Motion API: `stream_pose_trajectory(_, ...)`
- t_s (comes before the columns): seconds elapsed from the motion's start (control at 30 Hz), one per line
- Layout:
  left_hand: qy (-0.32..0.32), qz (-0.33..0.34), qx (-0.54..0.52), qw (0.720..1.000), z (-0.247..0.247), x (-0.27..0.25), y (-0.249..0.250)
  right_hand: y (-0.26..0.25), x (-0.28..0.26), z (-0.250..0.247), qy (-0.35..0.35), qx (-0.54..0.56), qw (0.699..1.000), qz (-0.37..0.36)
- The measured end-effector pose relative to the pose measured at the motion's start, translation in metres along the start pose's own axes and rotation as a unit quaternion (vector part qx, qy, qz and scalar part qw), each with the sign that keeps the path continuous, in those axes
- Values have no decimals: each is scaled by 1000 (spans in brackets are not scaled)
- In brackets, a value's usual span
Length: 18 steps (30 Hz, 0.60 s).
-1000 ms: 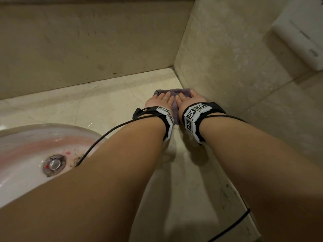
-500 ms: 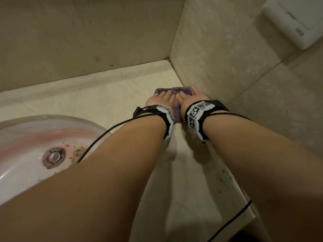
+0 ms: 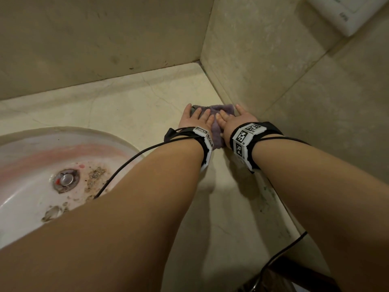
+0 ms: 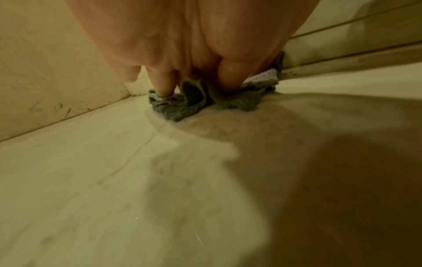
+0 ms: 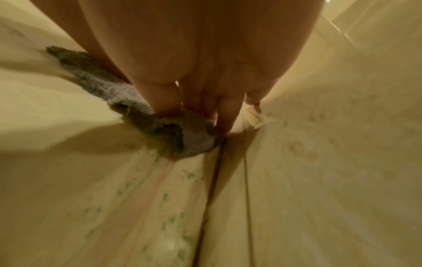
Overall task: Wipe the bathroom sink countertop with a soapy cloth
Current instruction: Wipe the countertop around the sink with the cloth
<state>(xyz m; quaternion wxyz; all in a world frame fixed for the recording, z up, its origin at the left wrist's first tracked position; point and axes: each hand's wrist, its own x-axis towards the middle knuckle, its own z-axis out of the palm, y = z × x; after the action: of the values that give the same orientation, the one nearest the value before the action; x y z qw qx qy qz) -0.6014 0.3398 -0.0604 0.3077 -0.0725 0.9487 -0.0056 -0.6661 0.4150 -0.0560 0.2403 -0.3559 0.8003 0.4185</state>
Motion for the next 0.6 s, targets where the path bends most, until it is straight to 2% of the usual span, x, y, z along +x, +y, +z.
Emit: stream_pose_trajectory(0.6, 14, -3, -21, 1000, 9, -10, 12, -7, -18, 7, -8, 20, 1000, 16)
